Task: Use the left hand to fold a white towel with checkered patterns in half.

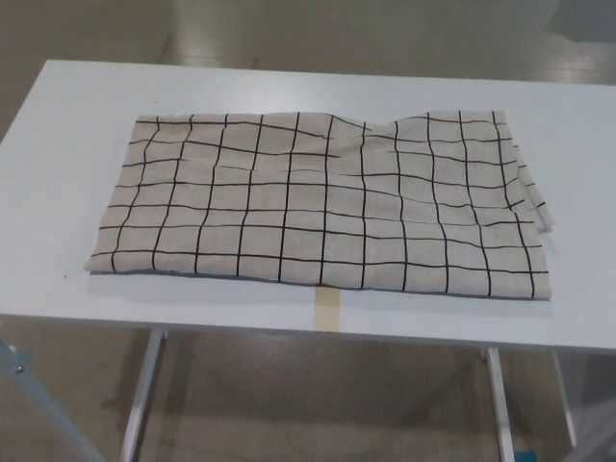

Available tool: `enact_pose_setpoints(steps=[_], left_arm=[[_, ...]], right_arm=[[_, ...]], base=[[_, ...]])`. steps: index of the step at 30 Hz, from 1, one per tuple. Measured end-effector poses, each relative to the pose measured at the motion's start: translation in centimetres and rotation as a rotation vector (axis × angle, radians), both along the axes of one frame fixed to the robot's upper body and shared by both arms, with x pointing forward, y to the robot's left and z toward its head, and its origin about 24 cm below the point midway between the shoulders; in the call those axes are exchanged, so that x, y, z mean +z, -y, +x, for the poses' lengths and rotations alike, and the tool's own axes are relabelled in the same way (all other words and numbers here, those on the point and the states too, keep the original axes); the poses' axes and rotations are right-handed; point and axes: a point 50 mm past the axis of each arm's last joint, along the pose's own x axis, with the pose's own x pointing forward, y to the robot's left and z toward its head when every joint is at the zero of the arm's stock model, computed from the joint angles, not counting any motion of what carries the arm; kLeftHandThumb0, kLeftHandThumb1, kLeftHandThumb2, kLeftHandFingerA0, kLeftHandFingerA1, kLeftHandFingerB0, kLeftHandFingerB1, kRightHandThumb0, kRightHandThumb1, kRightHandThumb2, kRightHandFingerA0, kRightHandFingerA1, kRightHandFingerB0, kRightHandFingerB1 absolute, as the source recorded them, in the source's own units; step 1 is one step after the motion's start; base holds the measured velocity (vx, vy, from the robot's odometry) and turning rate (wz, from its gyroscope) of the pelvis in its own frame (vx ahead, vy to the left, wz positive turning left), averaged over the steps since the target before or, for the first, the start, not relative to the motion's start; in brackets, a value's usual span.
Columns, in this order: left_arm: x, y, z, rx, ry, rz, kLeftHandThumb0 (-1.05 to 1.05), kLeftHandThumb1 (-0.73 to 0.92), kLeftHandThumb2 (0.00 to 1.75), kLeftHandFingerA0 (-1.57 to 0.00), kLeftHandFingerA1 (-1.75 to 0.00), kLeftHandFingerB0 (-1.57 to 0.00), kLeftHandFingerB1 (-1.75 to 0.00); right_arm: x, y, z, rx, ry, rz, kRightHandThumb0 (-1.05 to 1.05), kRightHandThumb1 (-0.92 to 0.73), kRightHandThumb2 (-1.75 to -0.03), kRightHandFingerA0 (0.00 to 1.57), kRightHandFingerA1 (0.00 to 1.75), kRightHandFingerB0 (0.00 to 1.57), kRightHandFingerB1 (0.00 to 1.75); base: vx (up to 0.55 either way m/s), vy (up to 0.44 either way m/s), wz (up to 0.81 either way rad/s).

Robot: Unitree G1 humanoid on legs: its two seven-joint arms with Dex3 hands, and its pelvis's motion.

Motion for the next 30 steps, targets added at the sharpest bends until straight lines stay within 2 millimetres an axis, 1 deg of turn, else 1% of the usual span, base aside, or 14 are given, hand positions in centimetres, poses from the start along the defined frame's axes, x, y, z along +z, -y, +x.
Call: enact_pose_setpoints(steps=[4,5,6,7,8,11,12,13,14,17,24,28,29,30], left_arm=[[0.6,-0.3,0.1,0.012,0.064,0.006,-0.34,0.58,0.61,-0.18,-0.34,-0.14,-0.32],[0.6,-0.3,0.1,0.012,0.064,0.006,-0.22,0.56,0.99,0.0,-0.5,0.0,-0.47],[0.6,-0.3,0.1,0.008,0.077,0.006,-0.22,0.56,0.99,0.0,-0.5,0.0,-0.47],[0.7,-0.3,0.1,0.001,0.083,0.007,-0.35,0.53,0.67,-0.05,-0.24,-0.04,-0.24],[0.7,-0.3,0.2,-0.006,0.086,0.009,-0.35,0.53,0.67,-0.05,-0.24,-0.04,-0.24],[1.0,0.0,0.3,-0.052,0.105,0.026,-0.48,0.47,0.68,0.0,-0.09,0.0,-0.04],[1.2,0.2,0.2,-0.076,0.115,0.045,-0.48,0.47,0.68,0.0,-0.09,0.0,-0.04],[1.4,0.4,0.2,-0.103,0.125,0.068,-0.54,0.34,0.66,0.0,-0.15,0.0,-0.1],[1.5,0.4,0.1,-0.112,0.128,0.077,-0.62,0.37,0.65,0.0,-0.1,0.0,-0.04],[2.0,0.6,0.1,-0.148,0.15,0.131,-0.71,0.44,0.72,0.0,-0.15,0.0,-0.06],[4.0,0.7,-0.3,-0.181,0.239,0.279,-0.78,0.49,0.78,0.0,-0.19,0.0,-0.1],[5.9,0.6,0.0,-0.17,0.336,0.371,-0.81,0.51,0.82,0.0,-0.24,0.0,-0.12],[6.7,0.6,0.2,-0.168,0.375,0.405,-0.82,0.52,0.83,0.0,-0.23,0.0,-0.12],[6.9,0.6,0.2,-0.167,0.388,0.416,-0.8,0.5,0.84,0.0,-0.26,0.0,-0.13]], right_arm=[[0.4,0.2,0.0,-0.04,0.053,0.01,-0.43,-0.61,-0.59,0.38,0.41,0.37,0.35],[0.4,0.2,0.0,-0.04,0.053,0.01,-0.42,-0.61,-0.59,0.38,0.41,0.37,0.35],[0.4,0.2,-0.1,-0.046,0.061,0.016,-0.42,-0.61,-0.59,0.38,0.41,0.37,0.35],[0.4,0.1,-0.1,-0.048,0.064,0.018,-0.42,-0.61,-0.59,0.38,0.41,0.37,0.35],[0.4,0.1,-0.1,-0.048,0.065,0.019,-0.42,-0.61,-0.59,0.38,0.41,0.37,0.35],[0.5,-0.1,-0.2,-0.045,0.075,0.017,-0.4,-0.61,-0.59,0.37,0.41,0.36,0.35],[0.6,-0.2,-0.2,-0.041,0.085,0.014,-0.4,-0.61,-0.59,0.37,0.41,0.36,0.35],[0.8,-0.4,-0.2,-0.036,0.094,0.014,-0.4,-0.61,-0.59,0.37,0.41,0.35,0.35],[0.8,-0.4,-0.2,-0.033,0.097,0.014,-0.41,-0.61,-0.59,0.36,0.41,0.36,0.35],[1.2,-0.9,-0.2,-0.014,0.12,0.019,-0.4,-0.62,-0.6,0.35,0.4,0.35,0.34],[1.2,-1.8,-0.3,0.033,0.12,0.028,-0.44,-0.63,-0.59,0.33,0.37,0.35,0.34],[1.0,-2.1,-0.3,0.05,0.112,0.03,-0.46,-0.63,-0.59,0.34,0.36,0.35,0.33],[1.0,-2.2,-0.3,0.055,0.111,0.031,-0.49,-0.44,-0.82,0.26,0.5,0.25,0.47],[1.0,-2.2,-0.3,0.056,0.11,0.031,-0.49,-0.44,-0.82,0.26,0.5,0.24,0.47]], base=[[0.0,0.0,0.0],[0.0,0.0,0.0],[0.0,0.0,0.0],[0.0,0.0,0.0],[0.0,0.0,0.0],[0.0,0.0,0.0],[0.0,0.0,0.0],[0.0,0.0,0.0],[0.0,0.0,0.0],[0.0,0.0,0.0],[0.0,0.0,0.0],[0.0,0.0,0.0],[0.0,0.0,0.0],[0.0,0.0,0.0]])
